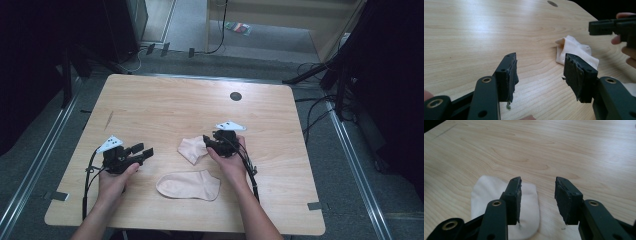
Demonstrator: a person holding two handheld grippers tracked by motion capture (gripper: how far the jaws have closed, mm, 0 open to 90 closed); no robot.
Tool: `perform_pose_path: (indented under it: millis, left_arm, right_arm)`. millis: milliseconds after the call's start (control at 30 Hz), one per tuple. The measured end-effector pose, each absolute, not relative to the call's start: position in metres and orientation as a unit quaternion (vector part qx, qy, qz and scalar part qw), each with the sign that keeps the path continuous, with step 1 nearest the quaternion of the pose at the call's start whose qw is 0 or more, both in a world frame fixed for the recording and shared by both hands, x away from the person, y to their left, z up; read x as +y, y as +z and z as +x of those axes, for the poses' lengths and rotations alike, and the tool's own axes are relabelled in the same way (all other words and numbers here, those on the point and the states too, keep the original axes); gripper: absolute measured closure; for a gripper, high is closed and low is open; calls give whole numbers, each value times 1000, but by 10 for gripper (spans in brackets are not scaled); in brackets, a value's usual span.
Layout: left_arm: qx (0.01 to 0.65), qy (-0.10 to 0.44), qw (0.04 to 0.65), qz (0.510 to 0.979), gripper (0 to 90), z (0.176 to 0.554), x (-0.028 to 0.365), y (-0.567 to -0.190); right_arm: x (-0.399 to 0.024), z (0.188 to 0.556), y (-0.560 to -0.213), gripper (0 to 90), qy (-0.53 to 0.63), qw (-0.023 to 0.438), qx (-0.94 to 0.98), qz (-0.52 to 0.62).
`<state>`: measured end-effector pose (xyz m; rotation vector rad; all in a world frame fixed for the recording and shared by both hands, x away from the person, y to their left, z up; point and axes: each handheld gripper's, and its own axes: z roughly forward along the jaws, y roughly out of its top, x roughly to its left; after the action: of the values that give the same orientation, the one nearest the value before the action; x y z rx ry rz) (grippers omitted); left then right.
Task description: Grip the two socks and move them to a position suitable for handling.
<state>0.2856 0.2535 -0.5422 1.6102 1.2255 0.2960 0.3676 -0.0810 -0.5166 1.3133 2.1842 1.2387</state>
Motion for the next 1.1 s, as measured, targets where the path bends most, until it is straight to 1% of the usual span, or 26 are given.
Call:
perform_pose_path:
  millis: [67,100,133,167,333,433,467,500,533,633,667,700,867,967,1000,1033,1067,1100]
  left_arm:
    - [512,123,523,670,447,286,255,-542]
    - [513,123,527,666,452,286,256,-541]
    - [513,123,527,666,453,286,256,-541]
    - [515,124,524,667,455,287,258,-541]
    - [517,124,524,666,464,287,258,-541]
    - [518,124,523,665,466,287,258,-541]
    - [518,123,523,666,468,287,258,-542]
    - [518,122,523,666,470,287,257,-542]
    - [519,120,522,666,470,287,257,-541]
    - [521,118,523,665,471,288,252,-541]
    - [521,118,523,665,471,288,252,-541]
    - [518,114,518,671,471,290,248,-540]
    - [502,110,512,688,461,291,232,-538]
    - [486,109,505,705,434,294,218,-534]
    - [486,109,505,705,424,294,218,-534]
    - [478,108,496,717,415,299,214,-531]
    - [478,108,496,717,404,299,214,-531]
    - [476,99,494,721,393,302,210,-529]
  right_arm:
    - [-75,376,-517,567,429,143,765,458]
    - [-70,382,-519,550,423,129,772,457]
    - [-70,382,-519,550,423,129,772,457]
    - [-66,387,-523,543,411,117,781,455]
    - [-62,388,-532,538,393,107,792,454]
    - [-57,385,-536,572,380,118,807,436]
    - [-56,384,-537,610,374,126,812,431]
    - [-52,381,-540,695,361,140,819,424]
    - [-52,379,-540,746,364,140,820,419]
    - [-51,375,-538,849,363,161,817,419]
    - [-51,375,-538,849,363,161,817,419]
    - [-51,373,-534,872,364,171,811,424]
    - [-52,369,-525,871,371,177,803,432]
    - [-50,364,-508,871,385,181,794,435]
    - [-50,364,-508,871,385,181,794,435]
    - [-48,362,-499,871,389,179,792,436]
    - [-48,362,-499,871,389,179,792,436]
    - [-45,360,-491,872,391,180,790,436]
